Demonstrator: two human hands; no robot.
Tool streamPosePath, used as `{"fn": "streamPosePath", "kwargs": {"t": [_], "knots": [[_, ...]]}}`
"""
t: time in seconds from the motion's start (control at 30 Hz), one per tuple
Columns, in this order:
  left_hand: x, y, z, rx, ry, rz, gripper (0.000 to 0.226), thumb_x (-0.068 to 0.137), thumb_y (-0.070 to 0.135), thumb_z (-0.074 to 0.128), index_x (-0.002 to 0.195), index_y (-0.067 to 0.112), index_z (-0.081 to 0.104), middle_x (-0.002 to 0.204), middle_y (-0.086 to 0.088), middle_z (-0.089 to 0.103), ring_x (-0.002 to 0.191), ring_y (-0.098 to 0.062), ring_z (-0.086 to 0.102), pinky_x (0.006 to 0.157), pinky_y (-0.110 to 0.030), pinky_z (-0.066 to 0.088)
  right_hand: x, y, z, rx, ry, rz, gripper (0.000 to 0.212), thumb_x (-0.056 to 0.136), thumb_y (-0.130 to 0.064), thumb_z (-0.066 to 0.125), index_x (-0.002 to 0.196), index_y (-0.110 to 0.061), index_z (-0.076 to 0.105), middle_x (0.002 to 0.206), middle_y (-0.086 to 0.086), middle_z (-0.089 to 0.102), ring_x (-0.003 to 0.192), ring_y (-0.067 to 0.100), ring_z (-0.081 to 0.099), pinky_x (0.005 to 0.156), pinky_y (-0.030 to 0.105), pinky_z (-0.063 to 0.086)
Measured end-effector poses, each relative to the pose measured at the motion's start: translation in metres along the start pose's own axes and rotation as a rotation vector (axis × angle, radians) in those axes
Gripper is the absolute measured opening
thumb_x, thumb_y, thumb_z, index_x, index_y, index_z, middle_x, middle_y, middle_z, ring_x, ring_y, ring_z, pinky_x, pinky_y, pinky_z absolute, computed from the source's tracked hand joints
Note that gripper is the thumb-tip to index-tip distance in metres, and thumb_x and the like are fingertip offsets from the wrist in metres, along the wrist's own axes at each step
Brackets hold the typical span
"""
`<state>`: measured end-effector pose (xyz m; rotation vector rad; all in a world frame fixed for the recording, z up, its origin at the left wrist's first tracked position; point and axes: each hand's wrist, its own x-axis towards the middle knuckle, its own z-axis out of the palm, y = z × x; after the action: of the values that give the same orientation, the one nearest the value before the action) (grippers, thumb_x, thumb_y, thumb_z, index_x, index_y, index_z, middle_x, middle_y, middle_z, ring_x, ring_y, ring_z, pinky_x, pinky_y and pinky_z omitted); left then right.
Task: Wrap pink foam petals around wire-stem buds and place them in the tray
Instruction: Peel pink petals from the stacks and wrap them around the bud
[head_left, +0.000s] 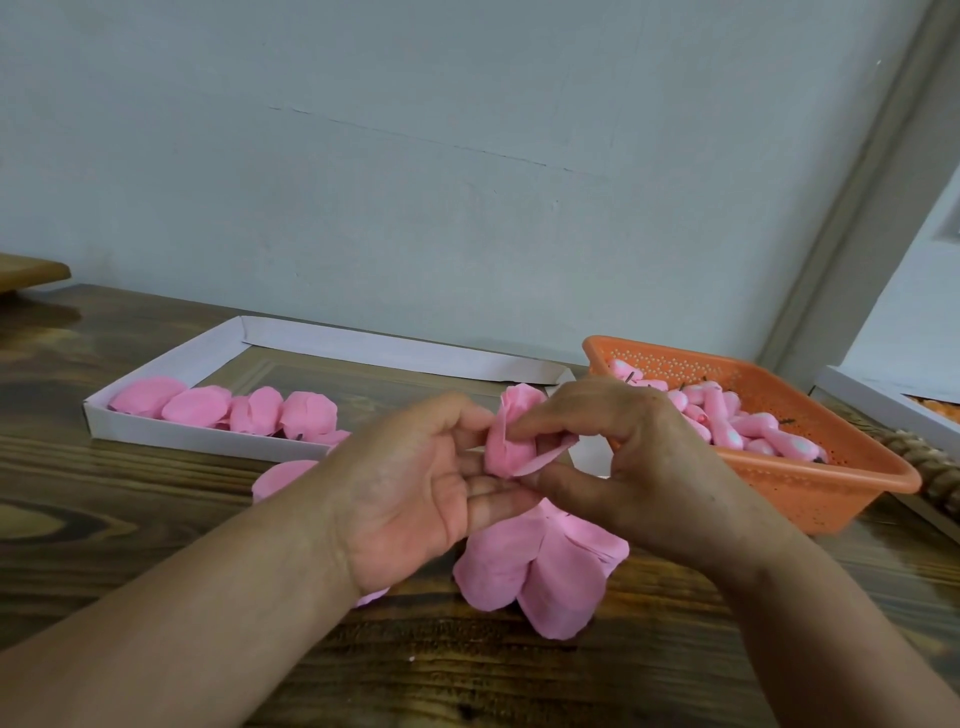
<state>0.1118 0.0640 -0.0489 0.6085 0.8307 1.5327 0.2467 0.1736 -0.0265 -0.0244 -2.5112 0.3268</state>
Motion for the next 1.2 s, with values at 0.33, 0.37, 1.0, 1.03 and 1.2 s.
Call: {"fn": "streamPosePath", "kwargs": {"t": [0.33,0.37,1.0,1.03,1.2], "knots": [[0.000,-0.005,0.003,0.119,0.040,0.073,0.029,0.078,-0.004,0.057,0.104,-0.007,0.067,0.092,-0.013,0.072,0.085,-0.018,0.071,0.074,-0.029,0.059,0.001,-0.002,0.001,-0.051,-0.032,-0.022,0.026,0.073,-0.011,0.064,0.097,-0.019,0.072,0.078,-0.011,0.061,0.077,0.005,0.052,0.075,0.023,0.042],[0.000,-0.006,0.003,0.115,0.048,0.070,0.027,0.081,-0.004,0.056,0.105,-0.005,0.067,0.089,-0.011,0.073,0.082,-0.017,0.071,0.071,-0.028,0.059,0.001,-0.003,0.002,-0.052,-0.041,-0.023,0.027,0.073,-0.011,0.065,0.098,-0.019,0.072,0.079,-0.010,0.063,0.077,0.005,0.053,0.076,0.022,0.042],[-0.003,0.003,0.001,-0.047,-0.001,-0.073,0.028,0.068,0.001,0.061,0.090,-0.015,0.069,0.091,-0.023,0.071,0.075,-0.026,0.073,0.062,-0.029,0.060,-0.003,0.002,-0.024,0.198,0.046,0.148,0.029,0.066,-0.005,0.065,0.089,-0.022,0.065,0.081,-0.009,0.058,0.079,0.016,0.053,0.080,0.030,0.044],[-0.003,0.002,0.001,-0.041,-0.006,-0.077,0.029,0.069,0.001,0.061,0.092,-0.016,0.067,0.092,-0.024,0.070,0.076,-0.026,0.073,0.063,-0.030,0.060,-0.003,0.001,-0.024,0.194,0.054,0.125,0.037,0.066,-0.001,0.063,0.095,-0.023,0.066,0.087,-0.010,0.058,0.083,0.013,0.054,0.082,0.027,0.044],[-0.004,0.001,0.002,0.020,-0.054,-0.115,0.022,0.072,-0.001,0.058,0.085,-0.012,0.072,0.095,-0.025,0.070,0.078,-0.028,0.073,0.069,-0.033,0.060,-0.003,-0.007,-0.020,0.123,-0.081,0.083,0.045,0.068,-0.002,0.056,0.107,-0.024,0.065,0.130,-0.004,0.048,0.124,0.008,0.044,0.102,0.018,0.033]]}}
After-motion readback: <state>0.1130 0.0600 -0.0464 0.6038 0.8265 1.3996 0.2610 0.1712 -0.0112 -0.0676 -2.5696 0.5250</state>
